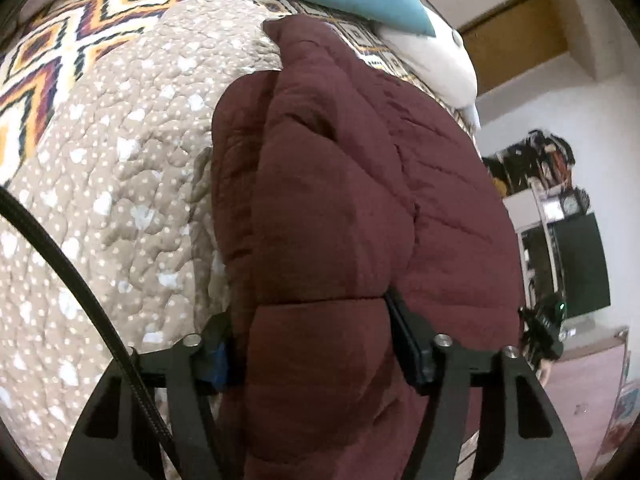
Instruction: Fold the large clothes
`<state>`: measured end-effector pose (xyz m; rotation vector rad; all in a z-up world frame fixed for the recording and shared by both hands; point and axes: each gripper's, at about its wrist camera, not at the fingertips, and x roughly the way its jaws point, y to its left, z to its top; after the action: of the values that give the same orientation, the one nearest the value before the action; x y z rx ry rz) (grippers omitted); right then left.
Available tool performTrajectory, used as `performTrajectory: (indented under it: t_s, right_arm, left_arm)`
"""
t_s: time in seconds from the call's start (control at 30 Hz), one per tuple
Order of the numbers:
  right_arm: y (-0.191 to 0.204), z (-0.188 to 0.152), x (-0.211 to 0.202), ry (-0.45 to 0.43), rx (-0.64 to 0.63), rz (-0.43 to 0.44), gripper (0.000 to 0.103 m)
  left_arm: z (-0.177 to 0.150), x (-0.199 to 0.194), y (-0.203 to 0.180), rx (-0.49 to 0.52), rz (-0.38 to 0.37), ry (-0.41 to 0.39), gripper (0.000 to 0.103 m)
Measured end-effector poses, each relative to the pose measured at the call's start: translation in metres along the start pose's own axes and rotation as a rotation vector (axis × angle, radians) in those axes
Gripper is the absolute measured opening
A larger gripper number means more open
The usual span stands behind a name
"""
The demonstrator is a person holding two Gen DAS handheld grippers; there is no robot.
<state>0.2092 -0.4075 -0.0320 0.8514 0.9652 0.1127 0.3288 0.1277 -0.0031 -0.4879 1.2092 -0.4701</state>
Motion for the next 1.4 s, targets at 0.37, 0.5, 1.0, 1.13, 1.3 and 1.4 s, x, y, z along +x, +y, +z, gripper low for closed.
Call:
performTrajectory:
  t_s: [0.37,0.5,1.0,1.13,1.3,1.4]
  right_arm:
    - [0.015,-0.014,-0.072,-0.135,-0.080,-0.122,0.076]
    - [0.025,-0.019,-0.116,-0.268,-0.116,-0.195,0.076]
    - [0.050,-0.019,-0.010,-0.145,-0.276,-0.308,0.054]
    - [0.056,-0.019,-0.009,-0.158,-0.308,-0.348,0.055]
    - [0.078,-0.028,-0.033,-0.212,-0.336,-0.388,0.057]
    - [0.097,-0.050,-0.058,-0.226,-0.351,-0.330,0.057]
  left_arm:
    - [-0.017,-0.069,-0.013,0.042,0.202,-0.171,0.068]
    - [-0.025,-0.099,-0.010,0.016,0.296,-0.252,0.068]
    - [-0.013,-0.012,-0.013,0.031,0.327,-0.180,0.083]
    - [-0.013,-0.012,0.006,-0.044,0.243,-0.181,0.087]
    - [-0.033,-0.043,-0.014,-0.039,0.282,-0.215,0.083]
    - [-0.055,-0.067,-0.037,0.053,0.398,-0.261,0.083]
